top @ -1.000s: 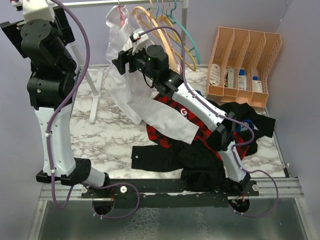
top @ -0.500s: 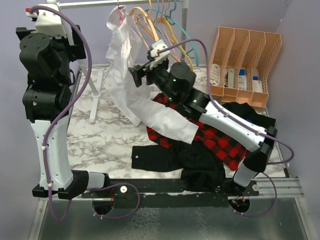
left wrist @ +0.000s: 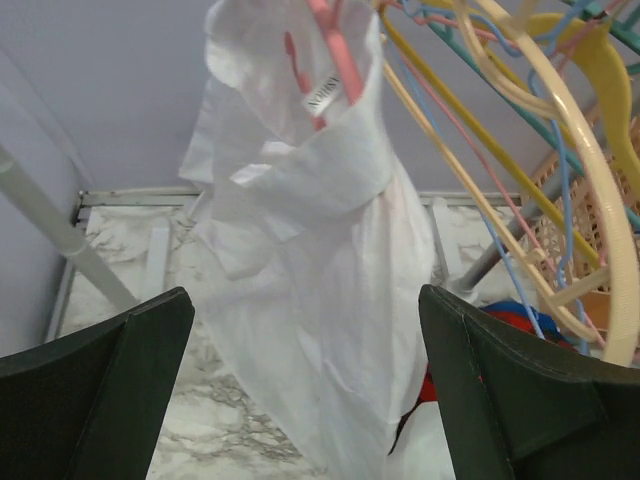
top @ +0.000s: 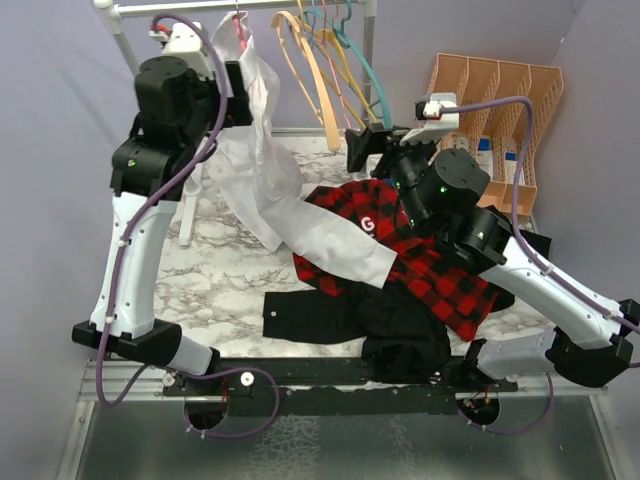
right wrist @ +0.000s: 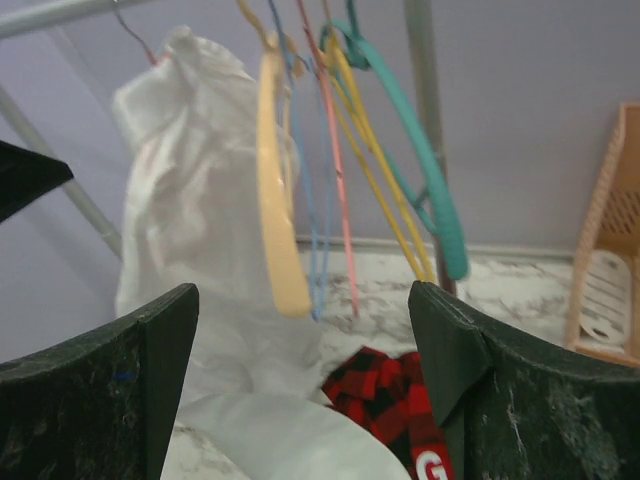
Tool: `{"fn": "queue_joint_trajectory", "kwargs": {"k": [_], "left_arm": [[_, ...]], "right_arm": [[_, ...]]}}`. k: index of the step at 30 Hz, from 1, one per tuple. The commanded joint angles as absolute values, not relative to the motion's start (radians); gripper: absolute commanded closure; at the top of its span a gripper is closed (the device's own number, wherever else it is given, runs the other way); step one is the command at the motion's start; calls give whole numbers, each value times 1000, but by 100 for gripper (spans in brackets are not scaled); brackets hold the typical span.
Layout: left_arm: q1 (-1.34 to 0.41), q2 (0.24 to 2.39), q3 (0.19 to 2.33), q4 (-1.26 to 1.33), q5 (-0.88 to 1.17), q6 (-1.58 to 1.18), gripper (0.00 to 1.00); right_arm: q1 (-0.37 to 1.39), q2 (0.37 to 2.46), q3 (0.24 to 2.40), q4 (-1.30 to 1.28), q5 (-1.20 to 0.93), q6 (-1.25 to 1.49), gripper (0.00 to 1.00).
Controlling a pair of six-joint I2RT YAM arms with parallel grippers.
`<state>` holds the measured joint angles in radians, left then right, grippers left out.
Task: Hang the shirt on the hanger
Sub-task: Place the hanger at the clothesline, then adjust the hanger on the clothesline.
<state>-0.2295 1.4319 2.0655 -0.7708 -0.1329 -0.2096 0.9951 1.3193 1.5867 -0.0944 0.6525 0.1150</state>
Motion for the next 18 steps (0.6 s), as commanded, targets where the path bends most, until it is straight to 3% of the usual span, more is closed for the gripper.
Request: {"fn": "queue_joint_trajectory", "kwargs": {"k": [1, 6, 12, 18], "left_arm": [[-389, 1506, 2081, -713, -304, -211, 1], [-528, 1570, 2066, -623, -495, -144, 1], [-538, 1589, 1944, -426, -666, -45, 1], [-538, 1587, 1892, -378, -700, -32, 1]], "right_arm": [[1001, 1234, 1455, -257, 842, 220, 13], [1002, 1150, 1386, -290, 872, 270, 13], [1002, 1116, 1397, -342, 893, 289, 11], [1001, 1099, 1368, -342, 892, 279, 9]]}}
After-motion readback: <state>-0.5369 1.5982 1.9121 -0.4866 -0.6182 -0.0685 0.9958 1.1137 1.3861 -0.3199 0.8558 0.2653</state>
